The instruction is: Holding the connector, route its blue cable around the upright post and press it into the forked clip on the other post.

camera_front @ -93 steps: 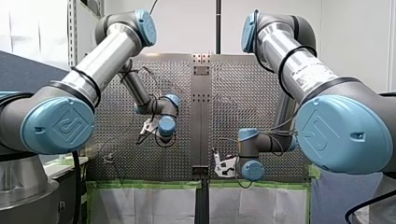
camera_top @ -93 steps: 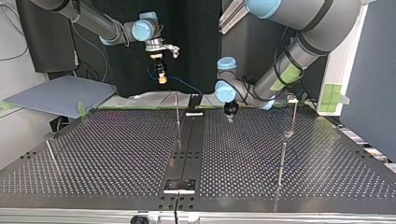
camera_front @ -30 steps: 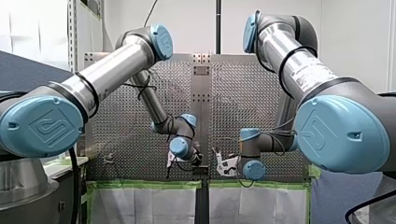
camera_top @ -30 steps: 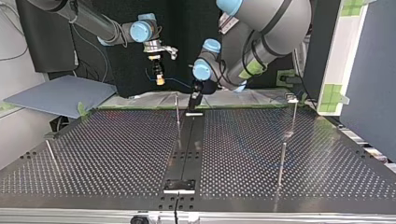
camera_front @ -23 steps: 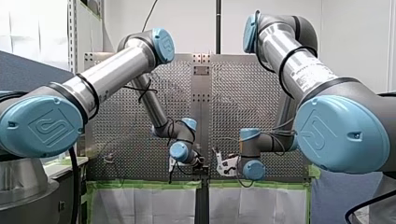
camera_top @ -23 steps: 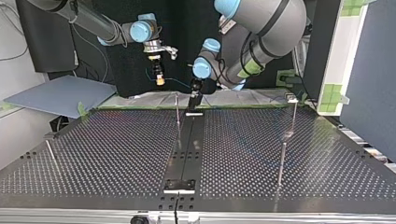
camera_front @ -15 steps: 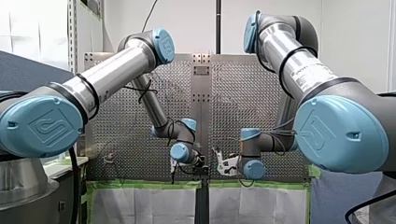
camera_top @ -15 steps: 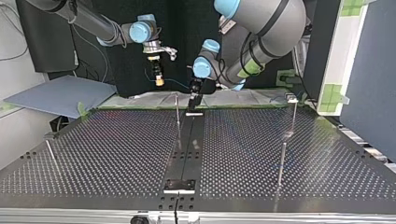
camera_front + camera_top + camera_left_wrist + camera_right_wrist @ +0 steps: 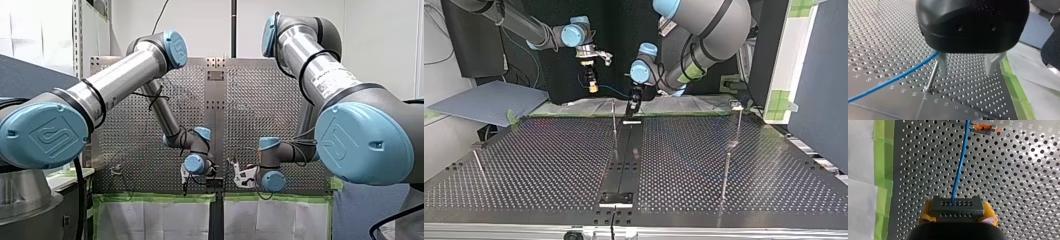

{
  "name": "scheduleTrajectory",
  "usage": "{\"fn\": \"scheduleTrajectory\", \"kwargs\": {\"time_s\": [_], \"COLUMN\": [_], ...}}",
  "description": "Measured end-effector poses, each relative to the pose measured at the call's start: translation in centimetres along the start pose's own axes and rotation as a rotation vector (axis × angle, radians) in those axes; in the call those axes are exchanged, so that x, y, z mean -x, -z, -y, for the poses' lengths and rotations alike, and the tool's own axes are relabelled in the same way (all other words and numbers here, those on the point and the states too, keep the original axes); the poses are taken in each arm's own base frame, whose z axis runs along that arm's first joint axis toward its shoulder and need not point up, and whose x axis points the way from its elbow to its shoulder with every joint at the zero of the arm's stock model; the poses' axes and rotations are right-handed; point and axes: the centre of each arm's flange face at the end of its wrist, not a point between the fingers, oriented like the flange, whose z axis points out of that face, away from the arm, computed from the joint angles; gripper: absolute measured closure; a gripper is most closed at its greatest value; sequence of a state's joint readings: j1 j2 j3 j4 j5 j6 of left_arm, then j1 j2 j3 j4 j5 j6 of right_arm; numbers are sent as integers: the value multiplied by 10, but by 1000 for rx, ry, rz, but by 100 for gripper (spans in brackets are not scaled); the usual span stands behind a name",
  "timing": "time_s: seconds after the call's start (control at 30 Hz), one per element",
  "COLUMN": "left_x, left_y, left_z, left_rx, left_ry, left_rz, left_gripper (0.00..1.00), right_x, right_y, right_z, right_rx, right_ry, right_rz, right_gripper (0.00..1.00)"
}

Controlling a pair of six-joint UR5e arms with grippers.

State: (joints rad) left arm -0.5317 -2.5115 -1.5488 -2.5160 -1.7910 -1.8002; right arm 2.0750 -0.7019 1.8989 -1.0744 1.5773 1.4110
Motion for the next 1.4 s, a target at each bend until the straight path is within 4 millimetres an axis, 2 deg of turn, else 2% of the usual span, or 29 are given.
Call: {"fn": "scheduleTrajectory", "kwargs": {"time_s": [0.63,1.0,1.4], "left_x": [4,9,23], "left_y": [-1,-4,-13], "left_z": [16,17,27], "left_rx": [-8,5,-9], "left_ry": [-11,2,10], "left_rz": [82,120,149], "left_gripper": [100,100,100], "right_x": [-4,-10,-15], "right_y": [-15,-30,-42], "right_z": [-18,-30,-44], "right_rx": [27,43,61], "right_ry": [-1,-4,-7], "right_rz": [4,5,2], "right_gripper": [100,100,100]}}
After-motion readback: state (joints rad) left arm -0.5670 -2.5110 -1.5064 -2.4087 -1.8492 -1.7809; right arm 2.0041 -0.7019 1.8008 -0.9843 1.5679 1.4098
